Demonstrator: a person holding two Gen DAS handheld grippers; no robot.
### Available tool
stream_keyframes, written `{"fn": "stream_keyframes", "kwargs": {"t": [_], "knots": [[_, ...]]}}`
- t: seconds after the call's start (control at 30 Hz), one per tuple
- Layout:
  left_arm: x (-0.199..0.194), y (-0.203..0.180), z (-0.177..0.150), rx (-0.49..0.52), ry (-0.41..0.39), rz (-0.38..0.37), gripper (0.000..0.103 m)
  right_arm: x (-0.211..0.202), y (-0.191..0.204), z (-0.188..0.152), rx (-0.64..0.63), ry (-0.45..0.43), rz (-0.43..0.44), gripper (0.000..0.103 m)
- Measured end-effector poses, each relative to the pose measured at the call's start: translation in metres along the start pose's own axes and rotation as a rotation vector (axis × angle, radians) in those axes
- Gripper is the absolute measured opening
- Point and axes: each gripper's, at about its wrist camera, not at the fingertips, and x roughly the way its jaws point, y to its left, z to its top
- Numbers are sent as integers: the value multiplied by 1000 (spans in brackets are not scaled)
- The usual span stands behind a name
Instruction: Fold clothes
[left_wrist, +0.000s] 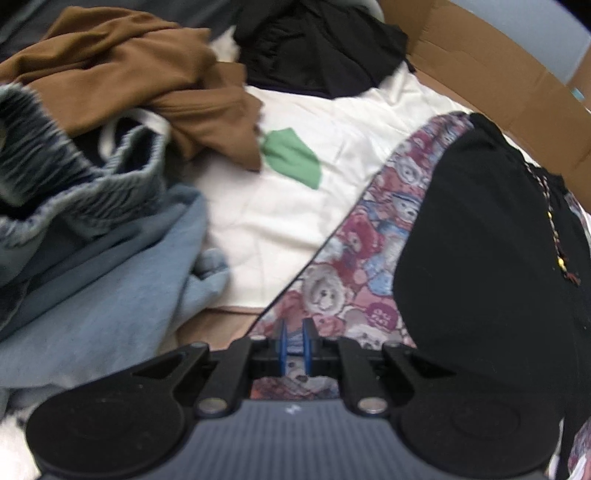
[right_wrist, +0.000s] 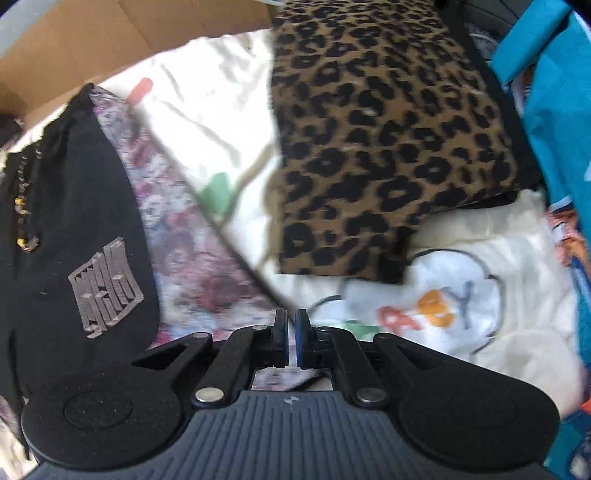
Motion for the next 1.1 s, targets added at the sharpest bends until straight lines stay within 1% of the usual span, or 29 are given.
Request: {"fn": "stream_keyframes", "kwargs": {"t": [0.1, 0.2, 0.23, 0.27, 0.33, 0.43, 0.63, 0.8, 0.83, 0.9, 0.97, 1.0, 1.03, 1.07, 1.1], "knots": [[6, 2, -4, -13, 11, 1, 8, 8, 14, -4, -30, 11, 15, 3], [16, 4, -5, -25, 40, 18, 8, 25, 18, -12, -27, 38, -5, 3], [20, 5, -5, -35, 55, 26, 8, 30, 17, -15, -19, 45, -15, 4], [22, 5, -5, -37, 66, 32, 8, 31, 15, -17, -11, 43, -22, 7], [26, 2, -4, -23, 84, 45, 8, 35, 13, -18, 0, 40, -26, 8], [29, -4, -1, 5, 107, 66, 8, 37, 15, -17, -19, 50, -47, 8], [35, -2, 2, 13, 129, 67, 10, 41, 16, -22, -41, 54, -81, 7], [33, -1, 4, 35, 134, 77, 10, 36, 16, -23, -66, 73, -148, 7], [31, 0, 4, 33, 134, 82, 10, 34, 16, -23, -55, 78, -156, 7], [25, 3, 6, 25, 123, 87, 10, 24, 12, -20, 18, 76, -150, 8], [15, 8, 7, 19, 98, 78, 10, 9, 12, -17, 76, 45, -129, 7], [11, 9, 8, 21, 86, 87, 11, 0, 13, -15, 93, 23, -118, 9], [6, 11, 8, 24, 73, 102, 12, -7, 16, -14, 101, 6, -112, 14], [3, 15, 8, 18, 64, 110, 12, -15, 18, -14, 108, -11, -106, 25], [-1, 20, 8, 7, 58, 110, 12, -21, 20, -13, 110, -27, -98, 32]]}}
